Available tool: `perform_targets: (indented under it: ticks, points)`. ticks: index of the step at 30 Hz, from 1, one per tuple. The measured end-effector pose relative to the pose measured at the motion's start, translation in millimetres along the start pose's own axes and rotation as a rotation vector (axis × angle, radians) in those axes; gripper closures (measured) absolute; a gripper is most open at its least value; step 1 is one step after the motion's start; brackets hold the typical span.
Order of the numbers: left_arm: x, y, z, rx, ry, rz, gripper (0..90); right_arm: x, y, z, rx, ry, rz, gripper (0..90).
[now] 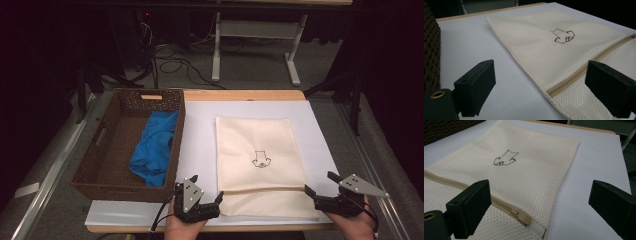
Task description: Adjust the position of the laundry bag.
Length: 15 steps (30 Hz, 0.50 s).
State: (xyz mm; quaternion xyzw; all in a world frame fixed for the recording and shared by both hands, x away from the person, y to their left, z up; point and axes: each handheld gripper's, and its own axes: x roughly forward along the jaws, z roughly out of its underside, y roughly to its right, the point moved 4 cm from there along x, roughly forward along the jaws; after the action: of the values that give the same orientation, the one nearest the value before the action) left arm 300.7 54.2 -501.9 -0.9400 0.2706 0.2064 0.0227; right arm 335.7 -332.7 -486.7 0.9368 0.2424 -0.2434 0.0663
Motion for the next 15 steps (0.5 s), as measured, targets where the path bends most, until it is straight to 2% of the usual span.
perform_targets:
  ticks: [8,15]
  points:
    - [1.1,-2.4,0.7,-0.012,-0.012,-0.002,10.8,0.1,1.3,-0.9,0.01,0.013,-0.01,3.6]
    - [2.2,-2.3,0.4,-0.022,-0.014,0.022,13.1,0.3,2.8,0.3,0.013,0.006,-0.004,4.5]
